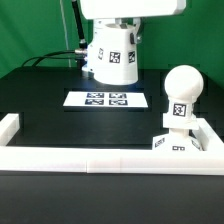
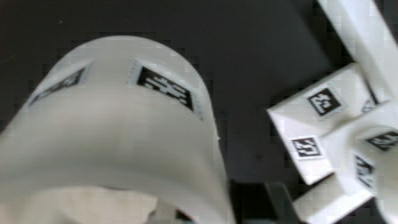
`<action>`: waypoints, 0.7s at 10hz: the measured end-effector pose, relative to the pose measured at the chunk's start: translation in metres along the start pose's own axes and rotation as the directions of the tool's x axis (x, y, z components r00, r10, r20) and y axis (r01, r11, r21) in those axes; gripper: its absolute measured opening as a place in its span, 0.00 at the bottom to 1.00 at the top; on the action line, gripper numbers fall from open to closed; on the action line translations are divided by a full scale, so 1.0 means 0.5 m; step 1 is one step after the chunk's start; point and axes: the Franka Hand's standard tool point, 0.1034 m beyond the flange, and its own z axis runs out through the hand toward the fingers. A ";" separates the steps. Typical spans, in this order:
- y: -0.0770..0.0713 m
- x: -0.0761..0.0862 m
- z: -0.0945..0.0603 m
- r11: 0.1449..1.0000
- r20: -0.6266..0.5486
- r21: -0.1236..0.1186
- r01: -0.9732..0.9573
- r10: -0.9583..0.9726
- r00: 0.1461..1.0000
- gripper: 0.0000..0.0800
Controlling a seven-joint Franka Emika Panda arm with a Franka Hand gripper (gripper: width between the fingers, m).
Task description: Assemble lamp
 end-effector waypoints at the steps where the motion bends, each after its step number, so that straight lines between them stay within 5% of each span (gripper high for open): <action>1: -0.032 0.003 -0.016 1.000 0.005 0.024 0.005 -0.005 1.000 0.06; 3: -0.088 0.017 -0.036 0.998 -0.005 0.054 0.019 -0.019 1.000 0.06; 7: -0.189 0.024 -0.087 0.998 0.014 0.060 0.023 -0.024 1.000 0.06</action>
Offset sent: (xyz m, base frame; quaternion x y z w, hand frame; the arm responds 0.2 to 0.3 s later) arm 0.0338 0.0311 0.0256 -0.0018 -0.0098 -0.0085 0.9999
